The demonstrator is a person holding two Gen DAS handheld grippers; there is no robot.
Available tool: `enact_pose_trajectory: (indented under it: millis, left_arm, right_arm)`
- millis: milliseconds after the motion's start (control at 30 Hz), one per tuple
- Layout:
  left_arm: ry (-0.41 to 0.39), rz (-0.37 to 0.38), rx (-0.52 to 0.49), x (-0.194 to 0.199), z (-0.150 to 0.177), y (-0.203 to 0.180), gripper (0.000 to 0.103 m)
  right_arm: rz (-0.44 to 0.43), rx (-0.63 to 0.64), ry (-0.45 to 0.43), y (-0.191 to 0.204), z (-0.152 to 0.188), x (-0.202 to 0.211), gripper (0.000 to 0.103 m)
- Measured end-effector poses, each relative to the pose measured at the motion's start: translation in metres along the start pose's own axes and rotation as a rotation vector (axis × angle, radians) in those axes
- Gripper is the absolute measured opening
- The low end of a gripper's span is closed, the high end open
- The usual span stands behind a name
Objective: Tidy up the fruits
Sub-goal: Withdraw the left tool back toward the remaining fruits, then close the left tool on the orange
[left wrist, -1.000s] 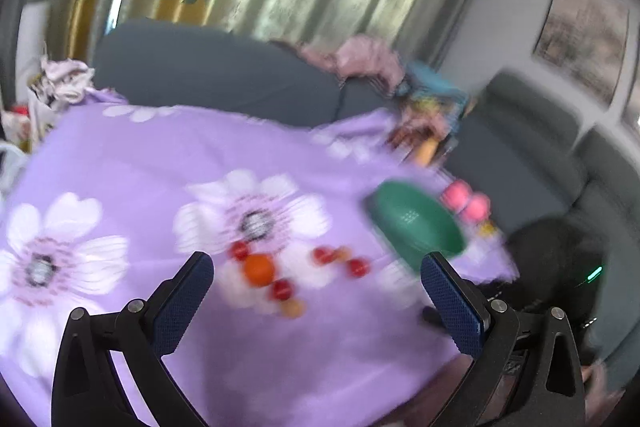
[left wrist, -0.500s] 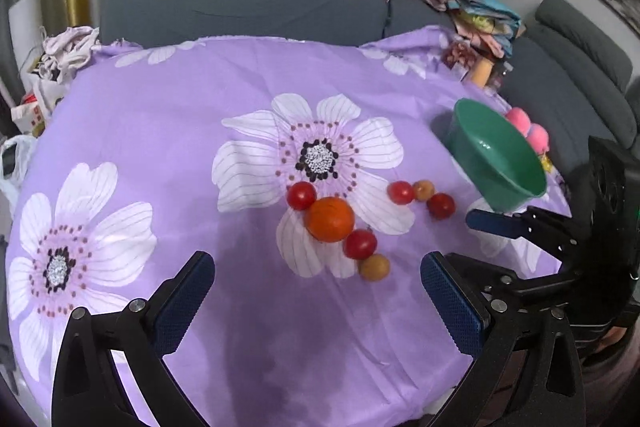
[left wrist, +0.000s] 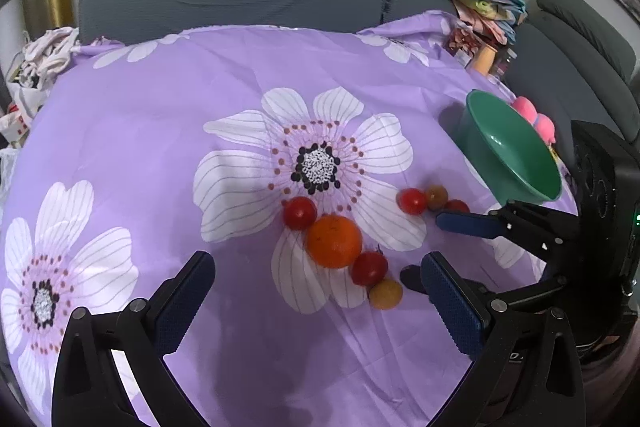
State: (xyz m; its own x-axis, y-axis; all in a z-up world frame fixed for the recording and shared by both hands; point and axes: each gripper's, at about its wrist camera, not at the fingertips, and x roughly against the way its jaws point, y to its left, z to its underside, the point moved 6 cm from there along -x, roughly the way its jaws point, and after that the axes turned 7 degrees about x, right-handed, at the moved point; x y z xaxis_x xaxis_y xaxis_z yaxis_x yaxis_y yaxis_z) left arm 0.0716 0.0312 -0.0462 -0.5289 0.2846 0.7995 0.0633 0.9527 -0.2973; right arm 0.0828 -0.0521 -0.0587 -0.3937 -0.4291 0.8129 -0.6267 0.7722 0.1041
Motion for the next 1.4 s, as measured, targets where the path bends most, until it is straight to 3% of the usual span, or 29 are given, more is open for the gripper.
enact_pose_trajectory:
  millis: [833,1400]
  left_arm:
    - [0.118,0.11,-0.005,-0.036,-0.009,-0.006,0.102]
    - [0.192,0.124,0.03,-0.058,-0.002,-0.004,0.08]
  right_arm:
    - [-0.085,-0.013,0.05,-0.005,-0.008,-0.03,0.064]
    - [-0.156,-0.003,0.084,0.004,-0.012,-0.052,0.064]
